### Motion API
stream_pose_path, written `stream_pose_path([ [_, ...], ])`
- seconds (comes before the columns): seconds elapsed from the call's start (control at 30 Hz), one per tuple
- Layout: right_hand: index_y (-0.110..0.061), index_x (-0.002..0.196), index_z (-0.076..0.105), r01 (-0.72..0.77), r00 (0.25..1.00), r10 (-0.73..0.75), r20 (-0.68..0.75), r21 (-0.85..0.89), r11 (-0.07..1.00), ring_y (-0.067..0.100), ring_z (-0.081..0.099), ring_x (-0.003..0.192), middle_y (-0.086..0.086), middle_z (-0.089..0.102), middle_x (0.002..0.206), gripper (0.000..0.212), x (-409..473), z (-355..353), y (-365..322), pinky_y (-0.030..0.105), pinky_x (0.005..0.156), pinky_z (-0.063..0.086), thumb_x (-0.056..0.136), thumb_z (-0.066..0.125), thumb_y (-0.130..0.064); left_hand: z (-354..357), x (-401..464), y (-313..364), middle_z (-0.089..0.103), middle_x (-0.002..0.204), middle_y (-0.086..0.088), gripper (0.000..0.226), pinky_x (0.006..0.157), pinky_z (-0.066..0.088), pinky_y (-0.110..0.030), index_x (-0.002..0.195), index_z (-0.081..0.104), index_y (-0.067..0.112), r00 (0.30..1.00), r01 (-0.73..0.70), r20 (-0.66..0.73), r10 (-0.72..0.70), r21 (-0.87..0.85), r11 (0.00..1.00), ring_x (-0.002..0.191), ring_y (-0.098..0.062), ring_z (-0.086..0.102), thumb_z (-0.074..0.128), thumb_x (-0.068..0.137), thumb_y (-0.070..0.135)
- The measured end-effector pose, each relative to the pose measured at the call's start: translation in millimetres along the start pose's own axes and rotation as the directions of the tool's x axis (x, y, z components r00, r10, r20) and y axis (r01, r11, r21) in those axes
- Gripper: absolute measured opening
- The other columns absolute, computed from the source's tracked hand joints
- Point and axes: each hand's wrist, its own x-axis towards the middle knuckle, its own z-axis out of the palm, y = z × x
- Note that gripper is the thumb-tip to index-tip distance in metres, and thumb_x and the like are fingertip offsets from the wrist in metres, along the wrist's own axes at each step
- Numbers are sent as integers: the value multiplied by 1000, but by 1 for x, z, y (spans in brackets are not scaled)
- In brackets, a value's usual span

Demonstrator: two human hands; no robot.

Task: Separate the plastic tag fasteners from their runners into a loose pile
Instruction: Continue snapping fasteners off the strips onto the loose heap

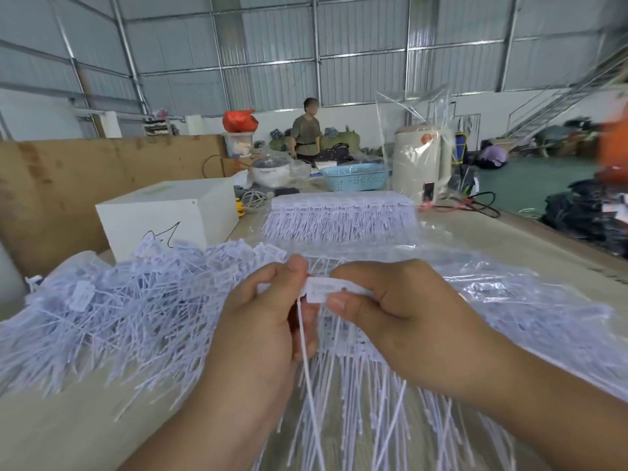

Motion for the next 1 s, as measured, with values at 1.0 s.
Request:
stream_pose_path([
  [1.0, -35, 85, 38, -51, 982, 11, 190, 206, 977, 6, 45, 50, -13, 55, 64, 22, -22, 10, 18, 34, 50, 36, 95, 55, -45, -9, 1, -23, 65, 65, 1, 35, 46, 41, -14, 72, 65, 32, 924, -144, 382, -8, 367, 919, 50, -5, 56, 61, 60, 65],
])
